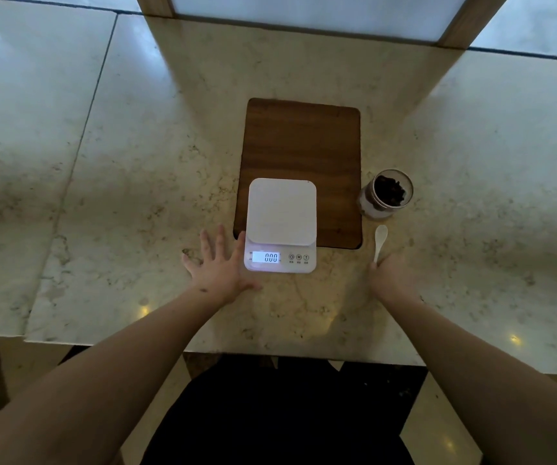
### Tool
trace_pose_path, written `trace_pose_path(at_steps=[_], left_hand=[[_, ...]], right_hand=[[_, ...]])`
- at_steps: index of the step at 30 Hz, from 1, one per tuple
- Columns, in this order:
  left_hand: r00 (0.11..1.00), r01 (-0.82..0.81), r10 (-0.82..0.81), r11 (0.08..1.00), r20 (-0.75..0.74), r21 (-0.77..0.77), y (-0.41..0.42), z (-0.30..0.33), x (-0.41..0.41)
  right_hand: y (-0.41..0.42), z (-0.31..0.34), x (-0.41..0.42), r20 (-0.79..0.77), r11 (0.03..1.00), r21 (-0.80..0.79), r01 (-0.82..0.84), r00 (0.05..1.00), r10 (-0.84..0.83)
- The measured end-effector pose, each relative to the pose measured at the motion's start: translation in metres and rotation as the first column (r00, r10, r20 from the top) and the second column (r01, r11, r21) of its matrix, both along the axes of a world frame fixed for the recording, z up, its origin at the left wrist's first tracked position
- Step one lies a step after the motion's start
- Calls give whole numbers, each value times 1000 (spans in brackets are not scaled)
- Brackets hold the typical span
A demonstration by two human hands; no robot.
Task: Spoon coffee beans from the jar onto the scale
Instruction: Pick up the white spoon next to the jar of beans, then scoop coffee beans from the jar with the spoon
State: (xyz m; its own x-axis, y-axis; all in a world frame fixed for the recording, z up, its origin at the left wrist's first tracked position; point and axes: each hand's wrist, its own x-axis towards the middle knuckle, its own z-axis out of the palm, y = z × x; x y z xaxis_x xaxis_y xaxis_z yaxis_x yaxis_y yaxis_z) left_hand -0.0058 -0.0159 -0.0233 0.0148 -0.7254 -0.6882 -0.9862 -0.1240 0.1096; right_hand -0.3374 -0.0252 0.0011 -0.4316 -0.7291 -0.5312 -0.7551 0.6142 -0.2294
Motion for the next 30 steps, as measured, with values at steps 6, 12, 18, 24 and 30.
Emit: trace_pose_path(at_steps=[6, 12, 18, 24, 30], left_hand=[[1000, 3, -3, 1000, -14, -13, 2, -1, 1], [1000, 3, -3, 1000, -5, -24, 0, -3, 2], [999, 5, -5, 1000, 34, 5, -1, 2, 0], [999, 16, -18, 999, 44, 51, -3, 7, -2], [1000, 11, -12, 999, 27, 49, -3, 5, 0]], right_hand=[[12, -4, 14, 1, 999, -11, -49, 999, 49], [25, -8, 27, 61, 995, -85, -50, 997, 55], [21, 5, 36, 121, 985, -174, -16, 992, 38], [15, 35, 32, 270, 913, -386, 130, 963, -23], [7, 55, 16, 219, 842, -526, 121, 976, -4]])
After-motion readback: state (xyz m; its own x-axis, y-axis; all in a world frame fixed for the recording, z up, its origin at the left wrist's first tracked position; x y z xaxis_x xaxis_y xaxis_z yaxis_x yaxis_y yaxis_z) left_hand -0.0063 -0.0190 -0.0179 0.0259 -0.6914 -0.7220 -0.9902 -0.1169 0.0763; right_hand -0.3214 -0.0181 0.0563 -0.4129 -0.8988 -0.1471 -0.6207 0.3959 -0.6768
